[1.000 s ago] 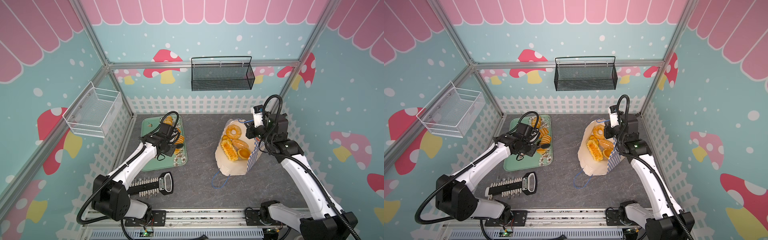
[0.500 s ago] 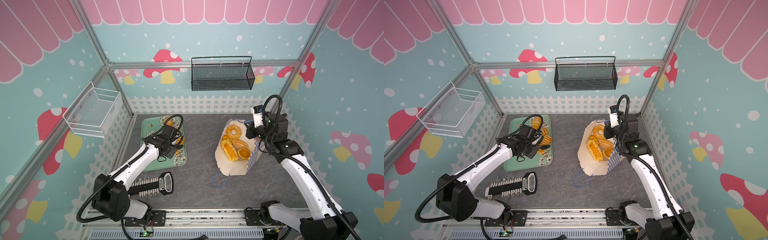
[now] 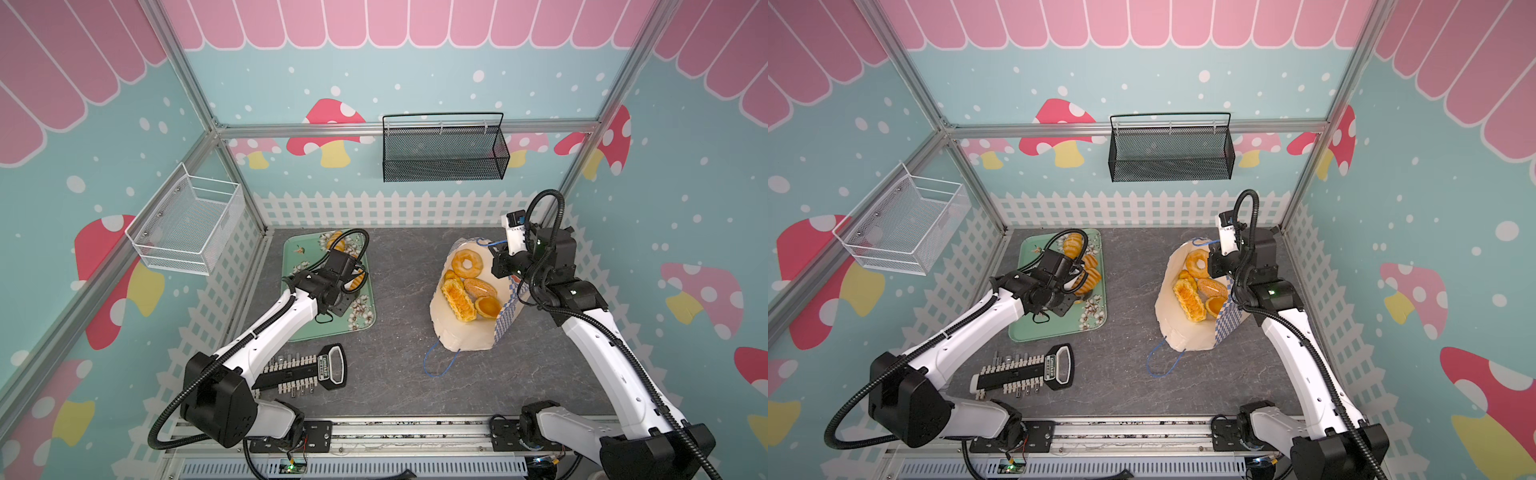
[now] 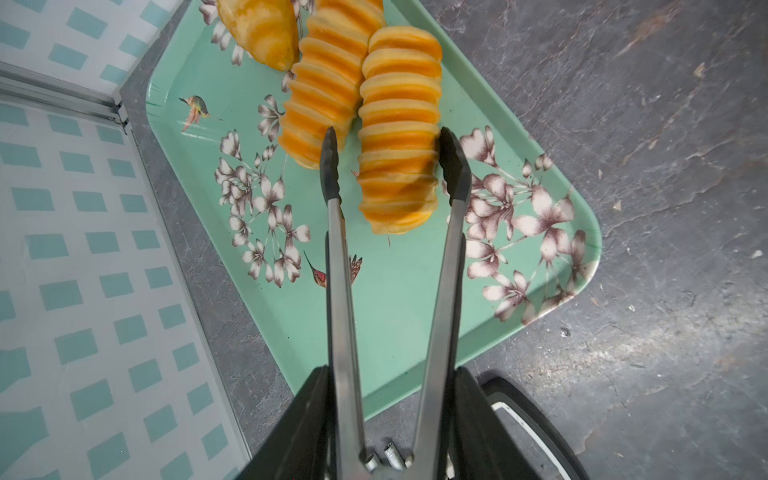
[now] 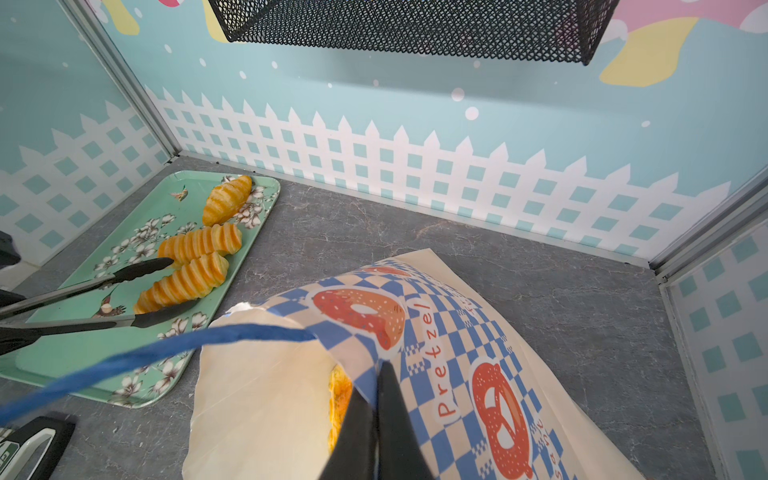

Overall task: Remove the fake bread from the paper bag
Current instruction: 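Move the open tongs from the tray back into the bag opening with the left gripper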

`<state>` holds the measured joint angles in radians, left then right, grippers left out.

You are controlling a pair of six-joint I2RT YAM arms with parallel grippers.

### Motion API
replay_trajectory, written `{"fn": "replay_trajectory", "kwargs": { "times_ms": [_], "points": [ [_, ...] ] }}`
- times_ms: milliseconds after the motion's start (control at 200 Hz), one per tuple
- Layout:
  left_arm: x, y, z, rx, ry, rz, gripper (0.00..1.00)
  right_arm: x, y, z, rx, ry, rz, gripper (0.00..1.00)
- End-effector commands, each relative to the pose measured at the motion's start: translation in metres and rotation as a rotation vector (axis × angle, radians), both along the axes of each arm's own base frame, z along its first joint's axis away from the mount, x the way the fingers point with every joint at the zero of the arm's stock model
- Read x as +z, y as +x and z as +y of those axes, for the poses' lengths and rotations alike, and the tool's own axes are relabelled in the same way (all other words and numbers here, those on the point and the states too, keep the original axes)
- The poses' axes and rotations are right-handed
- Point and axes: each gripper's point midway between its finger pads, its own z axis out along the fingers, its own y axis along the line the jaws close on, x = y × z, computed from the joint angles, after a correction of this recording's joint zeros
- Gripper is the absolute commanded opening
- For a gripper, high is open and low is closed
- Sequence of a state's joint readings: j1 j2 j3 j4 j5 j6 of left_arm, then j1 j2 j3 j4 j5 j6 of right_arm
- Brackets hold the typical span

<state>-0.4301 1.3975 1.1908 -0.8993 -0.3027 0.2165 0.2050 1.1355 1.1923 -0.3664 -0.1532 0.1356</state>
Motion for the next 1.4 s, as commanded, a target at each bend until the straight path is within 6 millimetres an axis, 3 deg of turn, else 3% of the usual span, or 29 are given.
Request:
{"fn": "replay_trajectory", "kwargs": {
  "times_ms": [0, 160, 260, 535, 705, 870, 1006, 1396],
  "points": [
    [0.033, -0.001, -0.007, -0.022, -0.055, -0.06, 0.43, 0.011, -0.005, 0.003, 0.015, 0.01, -0.027, 0.0],
    [0.061, -0.011, -0.015, -0.069, -0.109, -0.101, 0.42, 0.011, -0.007, 0.002, 0.012, 0.01, -0.027, 0.0],
    [0.087, -0.022, -0.032, -0.148, -0.159, -0.156, 0.4, 0.01, -0.006, 0.002, 0.011, 0.01, -0.026, 0.0],
    [0.167, -0.072, -0.11, -0.539, -0.196, -0.429, 0.36, 0.012, -0.006, 0.004, 0.016, 0.024, -0.03, 0.0],
    [0.193, -0.103, -0.161, -0.743, -0.25, -0.536, 0.34, 0.011, -0.01, 0.002, 0.013, 0.027, -0.029, 0.0],
    [0.188, -0.124, -0.212, -0.869, -0.241, -0.583, 0.31, 0.011, -0.014, 0.002, 0.016, 0.023, -0.032, 0.0],
    [0.164, -0.128, -0.242, -0.922, -0.137, -0.57, 0.29, 0.013, -0.016, 0.004, 0.038, 0.013, -0.037, 0.0],
    [0.089, -0.114, -0.28, -0.966, 0.078, -0.462, 0.24, 0.011, -0.02, 0.007, 0.067, 0.005, -0.036, 0.0]
  ]
}}
